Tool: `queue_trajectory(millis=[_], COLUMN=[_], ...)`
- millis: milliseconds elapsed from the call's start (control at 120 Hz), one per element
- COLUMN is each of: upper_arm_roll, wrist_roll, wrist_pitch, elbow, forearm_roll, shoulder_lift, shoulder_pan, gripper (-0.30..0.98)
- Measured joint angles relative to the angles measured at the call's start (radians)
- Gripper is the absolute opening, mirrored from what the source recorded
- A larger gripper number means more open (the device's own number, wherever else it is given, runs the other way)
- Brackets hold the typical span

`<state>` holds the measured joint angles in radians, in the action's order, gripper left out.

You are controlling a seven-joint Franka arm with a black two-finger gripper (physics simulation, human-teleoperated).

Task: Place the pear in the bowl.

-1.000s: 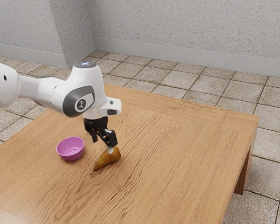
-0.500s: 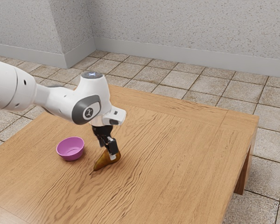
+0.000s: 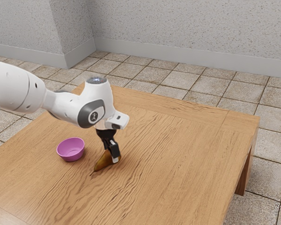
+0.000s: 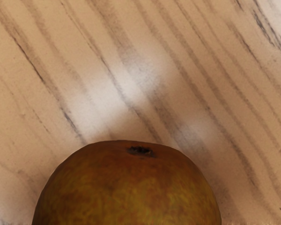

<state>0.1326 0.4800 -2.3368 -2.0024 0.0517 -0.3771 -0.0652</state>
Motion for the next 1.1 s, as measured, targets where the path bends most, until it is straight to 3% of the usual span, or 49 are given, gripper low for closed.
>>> queue_trajectory(millis=[425,725,1100], upper_arm_roll=[-0.005,-0.007,-0.016], wrist_roll=[0.040,0.055,0.055], wrist_pitch=[-0.003,0.000,0.014], elbow=[0.016,0.016,0.018], forearm_roll=[-0.002,0.000,0.008], shoulder_lift=[-0.044,-0.044,-0.007], shoulder_pan=[0.002,0.001,-0.001], gripper=[0.68,0.47,0.37])
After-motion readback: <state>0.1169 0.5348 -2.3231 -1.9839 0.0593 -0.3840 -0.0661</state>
